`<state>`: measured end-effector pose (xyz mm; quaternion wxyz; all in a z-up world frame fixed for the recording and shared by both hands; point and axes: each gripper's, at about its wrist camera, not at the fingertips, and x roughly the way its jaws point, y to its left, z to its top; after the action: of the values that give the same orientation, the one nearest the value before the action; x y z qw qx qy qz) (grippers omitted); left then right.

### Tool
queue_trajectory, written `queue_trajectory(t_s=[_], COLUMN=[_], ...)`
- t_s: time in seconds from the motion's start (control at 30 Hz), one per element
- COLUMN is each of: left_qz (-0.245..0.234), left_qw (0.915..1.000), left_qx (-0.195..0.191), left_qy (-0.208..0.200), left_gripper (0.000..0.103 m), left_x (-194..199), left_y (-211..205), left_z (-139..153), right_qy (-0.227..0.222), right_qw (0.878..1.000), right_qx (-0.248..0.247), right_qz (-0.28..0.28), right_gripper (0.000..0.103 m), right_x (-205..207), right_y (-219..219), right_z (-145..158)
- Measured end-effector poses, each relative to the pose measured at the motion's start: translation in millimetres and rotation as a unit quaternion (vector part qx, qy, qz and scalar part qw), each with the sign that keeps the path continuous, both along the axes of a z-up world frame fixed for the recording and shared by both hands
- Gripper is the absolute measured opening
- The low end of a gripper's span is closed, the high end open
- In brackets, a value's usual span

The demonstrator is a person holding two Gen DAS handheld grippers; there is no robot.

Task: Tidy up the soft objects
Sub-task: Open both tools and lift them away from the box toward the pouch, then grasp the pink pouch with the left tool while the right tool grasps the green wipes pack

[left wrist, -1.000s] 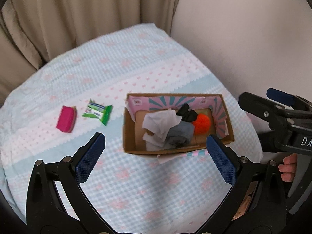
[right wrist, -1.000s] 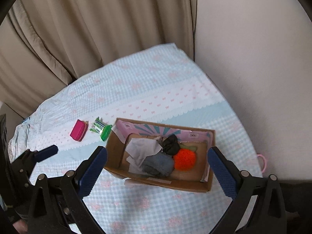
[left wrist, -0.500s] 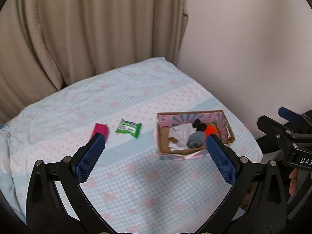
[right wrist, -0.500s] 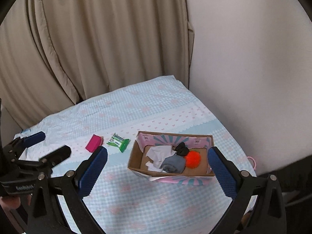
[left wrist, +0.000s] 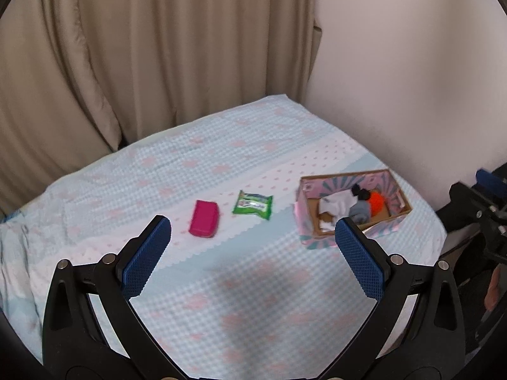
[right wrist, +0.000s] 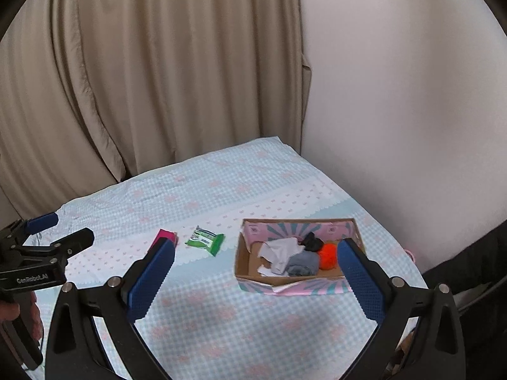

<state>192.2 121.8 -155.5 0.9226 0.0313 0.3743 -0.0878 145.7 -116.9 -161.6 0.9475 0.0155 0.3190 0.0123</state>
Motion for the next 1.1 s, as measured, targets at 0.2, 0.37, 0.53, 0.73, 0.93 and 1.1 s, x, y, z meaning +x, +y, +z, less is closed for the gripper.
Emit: queue_trajectory(t_s=[0.2, 0.37, 0.53, 0.73, 0.93, 1.1], left_qz=[-0.026, -0.02, -0.015, -0.018, -0.03, -0.044], left_qw=[0.9993, 0.9981, 0.9964, 0.9918, 0.9849, 0.9789], left_qx=[-0.006, -0.018, -0.021, -0.022, -0.015, 0.002], left_qy=[0.026, 0.056, 0.081, 0.125, 0.17, 0.199], left_gripper=[0.103, 0.103, 0.103, 0.103, 0.103, 0.103], left_x=[38.0, 79.7, 129.9, 188.6, 238.7, 271.2], left_y=[37.5, 63.8, 85.0, 95.6, 93.8, 84.9], left_z=[-39.3, -81.7, -135.8, -208.9, -277.3, -321.2], right_qy=[-0.009, 0.0, 0.032, 0.094, 0.201, 0.289], right_qw=[1.0, 0.997, 0.989, 0.97, 0.934, 0.889], right_qx=[-0.003, -0.014, -0.023, -0.054, -0.108, -0.171], right_qz=[0.029, 0.074, 0.143, 0.217, 0.273, 0.312], right_gripper=[0.102, 0.102, 0.102, 0.102, 0.101, 0.091], right_x=[25.9, 68.8, 130.8, 206.9, 282.3, 319.5], right_y=[42.8, 73.6, 98.9, 125.2, 153.3, 177.6], right_z=[-15.5, -44.8, -83.3, -150.2, -234.6, -295.5])
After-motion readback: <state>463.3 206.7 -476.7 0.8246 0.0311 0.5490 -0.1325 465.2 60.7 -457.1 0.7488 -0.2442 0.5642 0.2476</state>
